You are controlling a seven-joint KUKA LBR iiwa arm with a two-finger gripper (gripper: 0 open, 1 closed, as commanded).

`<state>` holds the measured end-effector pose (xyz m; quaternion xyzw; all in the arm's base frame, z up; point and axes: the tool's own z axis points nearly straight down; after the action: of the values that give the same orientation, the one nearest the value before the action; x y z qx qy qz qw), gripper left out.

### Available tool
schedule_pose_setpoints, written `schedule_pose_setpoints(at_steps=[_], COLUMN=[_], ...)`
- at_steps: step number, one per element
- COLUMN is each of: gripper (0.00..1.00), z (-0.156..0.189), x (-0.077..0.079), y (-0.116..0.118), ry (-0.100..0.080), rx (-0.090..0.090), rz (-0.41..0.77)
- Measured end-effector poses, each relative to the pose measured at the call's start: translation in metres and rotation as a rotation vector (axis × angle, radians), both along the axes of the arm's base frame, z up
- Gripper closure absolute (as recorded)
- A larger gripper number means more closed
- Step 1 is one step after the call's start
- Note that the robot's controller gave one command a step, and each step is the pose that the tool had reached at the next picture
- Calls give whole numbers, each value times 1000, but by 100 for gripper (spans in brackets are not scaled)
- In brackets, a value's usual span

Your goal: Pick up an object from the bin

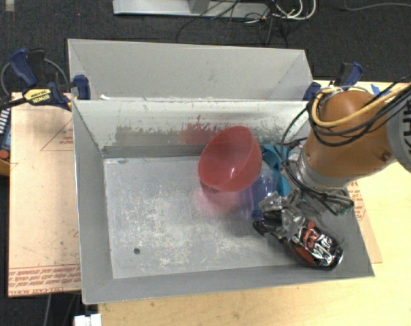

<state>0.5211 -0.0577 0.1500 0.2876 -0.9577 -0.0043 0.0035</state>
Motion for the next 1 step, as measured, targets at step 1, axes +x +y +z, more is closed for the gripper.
schedule_pose_setpoints(at_steps=[1], gripper=[100], z=[6], x=[0], y=[0], ry=[1], rx=[1], rz=[-1])
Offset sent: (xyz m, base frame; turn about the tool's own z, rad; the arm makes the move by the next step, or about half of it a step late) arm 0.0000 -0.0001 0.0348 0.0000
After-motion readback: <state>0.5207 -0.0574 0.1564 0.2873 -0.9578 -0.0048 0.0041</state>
